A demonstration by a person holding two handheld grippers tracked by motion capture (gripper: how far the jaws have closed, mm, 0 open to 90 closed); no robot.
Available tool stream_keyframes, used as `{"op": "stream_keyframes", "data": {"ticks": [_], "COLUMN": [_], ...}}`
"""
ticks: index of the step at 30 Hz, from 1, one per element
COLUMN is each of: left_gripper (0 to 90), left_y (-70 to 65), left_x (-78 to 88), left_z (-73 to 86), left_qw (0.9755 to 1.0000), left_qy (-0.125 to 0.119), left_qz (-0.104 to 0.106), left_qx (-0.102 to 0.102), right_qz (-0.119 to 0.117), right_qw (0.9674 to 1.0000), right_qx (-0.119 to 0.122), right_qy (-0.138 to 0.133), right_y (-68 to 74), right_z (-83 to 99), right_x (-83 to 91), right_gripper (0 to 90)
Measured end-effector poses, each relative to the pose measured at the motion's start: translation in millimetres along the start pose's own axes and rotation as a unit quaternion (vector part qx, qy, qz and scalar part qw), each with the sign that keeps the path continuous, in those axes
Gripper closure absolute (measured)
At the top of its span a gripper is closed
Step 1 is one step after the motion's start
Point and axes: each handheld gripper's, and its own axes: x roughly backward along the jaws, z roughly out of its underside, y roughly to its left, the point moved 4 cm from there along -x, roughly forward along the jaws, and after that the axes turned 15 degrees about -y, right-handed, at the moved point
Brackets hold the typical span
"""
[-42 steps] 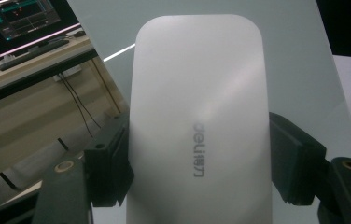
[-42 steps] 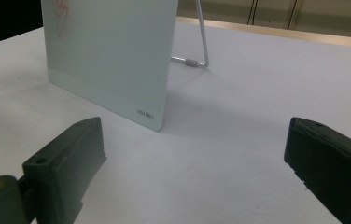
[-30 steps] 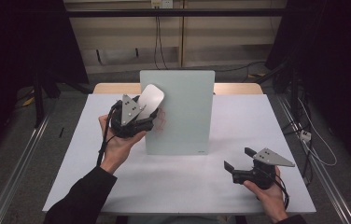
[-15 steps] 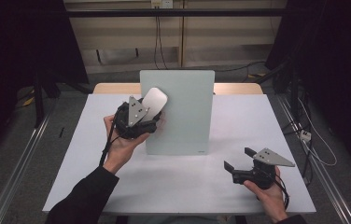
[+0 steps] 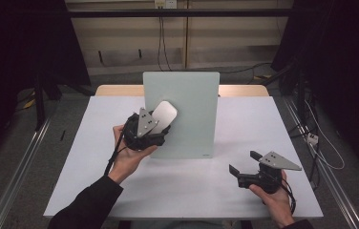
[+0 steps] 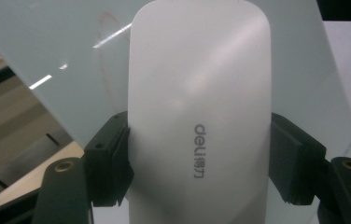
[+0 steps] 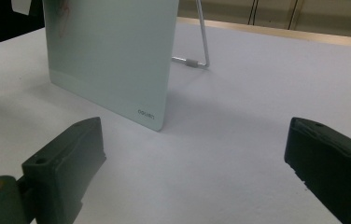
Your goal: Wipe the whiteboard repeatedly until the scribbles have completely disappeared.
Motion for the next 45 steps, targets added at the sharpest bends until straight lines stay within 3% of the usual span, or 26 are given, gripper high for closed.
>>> {"op": "stream_keyframes", "data": {"ticks": [5, 9, 11, 19, 21, 22, 25, 37, 42, 43, 45], "left_gripper": [31.2, 31.2, 31.2, 31.2, 31.2, 31.2, 31.2, 31.2, 31.2, 31.2, 31.2], "left_y": [-1.6, 2.1, 11.9, 31.3, 29.3, 23.3, 15.5, -13.4, -9.2, -3.0, 0.4], "left_x": [0.0, 0.7, 1.5, 0.6, 0.0, -2.0, -3.9, -4.0, -3.6, -3.3, -3.2], "left_z": [1.5, -2.8, -11.6, -31.6, -31.1, -28.7, -24.2, 3.4, -0.5, -5.7, -9.0], "left_qw": [1.0000, 0.9999, 0.9998, 0.9987, 0.9985, 0.9983, 0.9981, 0.9964, 0.9968, 0.9976, 0.9978], "left_qy": [0.004, 0.002, -0.008, -0.025, -0.023, -0.017, -0.010, 0.024, 0.022, 0.014, 0.012], "left_qz": [0.006, -0.006, -0.019, -0.045, -0.049, -0.049, -0.044, -0.013, -0.016, -0.021, -0.024], "left_qx": [-0.001, -0.009, 0.004, 0.007, -0.004, -0.026, -0.041, -0.081, -0.076, -0.065, -0.061], "right_qz": [0.000, 0.000, 0.000, 0.000, 0.000, 0.000, 0.001, 0.000, 0.000, 0.000, 0.000], "right_qw": [1.0000, 1.0000, 1.0000, 1.0000, 1.0000, 1.0000, 1.0000, 1.0000, 1.0000, 1.0000, 1.0000], "right_qx": [0.000, 0.000, 0.000, 0.001, 0.000, 0.000, 0.001, 0.002, 0.002, 0.002, 0.001], "right_qy": [0.000, 0.000, 0.000, -0.002, 0.000, 0.000, -0.001, -0.002, -0.002, -0.002, -0.003], "right_y": [0.1, -0.1, -0.1, -0.1, -0.1, 0.0, 0.2, 0.1, 0.2, 0.0, -0.1], "right_z": [0.0, 0.0, -0.1, -0.3, -0.1, -0.2, -0.3, -0.4, -0.5, -0.5, -0.5], "right_x": [-0.1, 0.0, 0.0, 0.0, 0.3, 0.3, 0.3, 0.4, 0.2, 0.2, 0.0], "right_gripper": [4.8, 4.8, 4.8, 4.8, 4.8, 4.9, 4.8, 4.9, 4.9, 4.8, 4.9]}}
